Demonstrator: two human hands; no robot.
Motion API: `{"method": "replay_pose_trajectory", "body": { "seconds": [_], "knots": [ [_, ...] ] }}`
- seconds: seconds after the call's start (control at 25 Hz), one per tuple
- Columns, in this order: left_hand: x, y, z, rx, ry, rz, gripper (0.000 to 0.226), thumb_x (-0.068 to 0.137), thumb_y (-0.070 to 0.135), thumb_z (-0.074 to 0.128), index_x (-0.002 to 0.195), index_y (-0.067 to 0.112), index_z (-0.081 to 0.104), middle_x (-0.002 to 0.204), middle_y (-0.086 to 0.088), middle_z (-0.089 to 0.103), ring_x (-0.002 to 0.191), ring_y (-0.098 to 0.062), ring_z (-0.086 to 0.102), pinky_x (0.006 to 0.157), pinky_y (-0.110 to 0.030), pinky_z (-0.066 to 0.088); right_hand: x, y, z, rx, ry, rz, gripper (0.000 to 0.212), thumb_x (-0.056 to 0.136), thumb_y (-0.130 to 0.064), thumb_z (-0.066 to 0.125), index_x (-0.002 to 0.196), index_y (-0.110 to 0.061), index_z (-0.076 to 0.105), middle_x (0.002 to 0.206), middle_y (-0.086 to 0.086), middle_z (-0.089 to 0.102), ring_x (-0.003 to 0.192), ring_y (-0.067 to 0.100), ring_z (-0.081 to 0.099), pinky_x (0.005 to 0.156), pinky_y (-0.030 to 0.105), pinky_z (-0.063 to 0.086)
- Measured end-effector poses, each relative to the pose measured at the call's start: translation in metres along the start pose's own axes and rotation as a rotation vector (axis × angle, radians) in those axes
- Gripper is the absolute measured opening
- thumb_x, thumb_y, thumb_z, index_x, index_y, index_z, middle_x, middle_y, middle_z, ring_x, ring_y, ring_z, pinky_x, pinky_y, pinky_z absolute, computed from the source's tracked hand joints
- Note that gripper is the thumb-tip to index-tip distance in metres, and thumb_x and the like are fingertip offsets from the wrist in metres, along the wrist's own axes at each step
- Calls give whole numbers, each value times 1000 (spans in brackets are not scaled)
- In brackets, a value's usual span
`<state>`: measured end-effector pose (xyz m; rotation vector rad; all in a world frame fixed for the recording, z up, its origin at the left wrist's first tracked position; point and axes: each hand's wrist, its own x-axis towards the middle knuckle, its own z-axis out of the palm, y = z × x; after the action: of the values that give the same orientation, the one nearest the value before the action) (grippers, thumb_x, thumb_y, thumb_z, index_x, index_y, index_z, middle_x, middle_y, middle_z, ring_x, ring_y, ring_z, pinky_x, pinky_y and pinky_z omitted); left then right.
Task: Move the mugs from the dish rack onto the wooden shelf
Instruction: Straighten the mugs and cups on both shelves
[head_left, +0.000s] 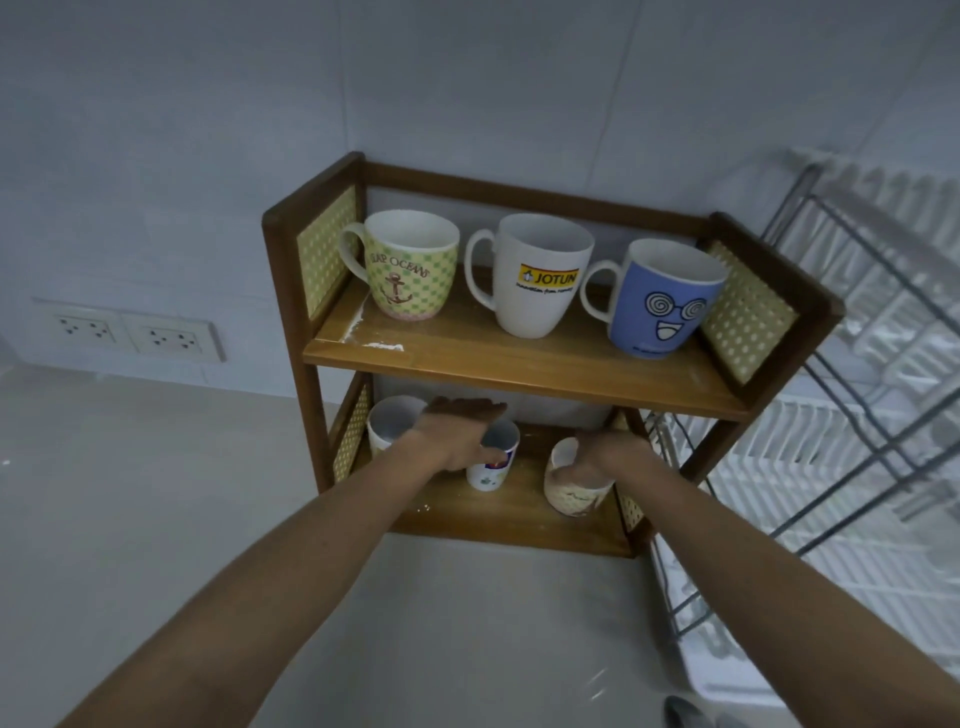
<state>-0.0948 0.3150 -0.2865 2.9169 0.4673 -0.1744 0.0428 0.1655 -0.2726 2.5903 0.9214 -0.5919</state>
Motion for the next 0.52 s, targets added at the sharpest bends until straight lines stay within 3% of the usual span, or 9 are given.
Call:
{"method": "replay_pose_trajectory", "body": {
  "seconds": [0.08, 0.16, 0.28, 0.32, 0.4, 0.52],
  "knots": [
    [9, 17, 2, 48, -51, -39, 72, 90, 54, 47, 149, 26, 16, 153, -6, 33, 133, -30, 38, 106, -44, 34, -1, 2, 11, 112, 40, -75, 88, 76, -54, 67, 146, -16, 28, 149, 10, 40, 132, 31, 43, 101, 40, 46],
    [14, 24, 2, 101, -58, -57, 65, 92, 47, 47, 147, 22, 23, 147, -9, 40, 130, -31, 42, 103, -45, 39, -1, 7, 10, 105, 37, -202, 81, 78, -30, 71, 145, -22, 27, 152, 10, 33, 136, 32, 36, 102, 39, 44],
    [13, 26, 0, 120, -59, -51, 56, 93, 40, 52, 142, 20, 35, 143, -10, 46, 127, -30, 45, 103, -44, 42, -1, 15, 7, 80, 19, -361, 67, 81, 1, 58, 133, -33, 36, 159, 8, 9, 145, 36, 14, 110, 47, 35],
    [13, 25, -1, 110, -70, -46, 55, 92, 39, 52, 142, 21, 36, 143, -10, 47, 127, -30, 46, 103, -43, 42, 1, 16, 8, 113, 48, -359, 59, 82, 1, 54, 129, -33, 38, 158, 9, 6, 145, 38, 11, 109, 47, 35],
    [11, 24, -2, 66, -82, -43, 53, 92, 36, 55, 140, 22, 39, 141, -10, 49, 126, -29, 48, 101, -43, 44, 5, 14, 14, 218, 136, -270, 50, 88, -19, 51, 133, -28, 32, 155, 13, 9, 142, 39, 20, 106, 45, 39],
    [12, 24, -3, 16, -79, -35, 49, 91, 33, 58, 136, 20, 44, 137, -11, 53, 123, -30, 50, 100, -43, 45, 11, 12, 23, 151, 118, -117, 83, 85, -57, 50, 150, -27, 8, 160, 12, 11, 142, 34, 28, 108, 46, 38]
  ]
}}
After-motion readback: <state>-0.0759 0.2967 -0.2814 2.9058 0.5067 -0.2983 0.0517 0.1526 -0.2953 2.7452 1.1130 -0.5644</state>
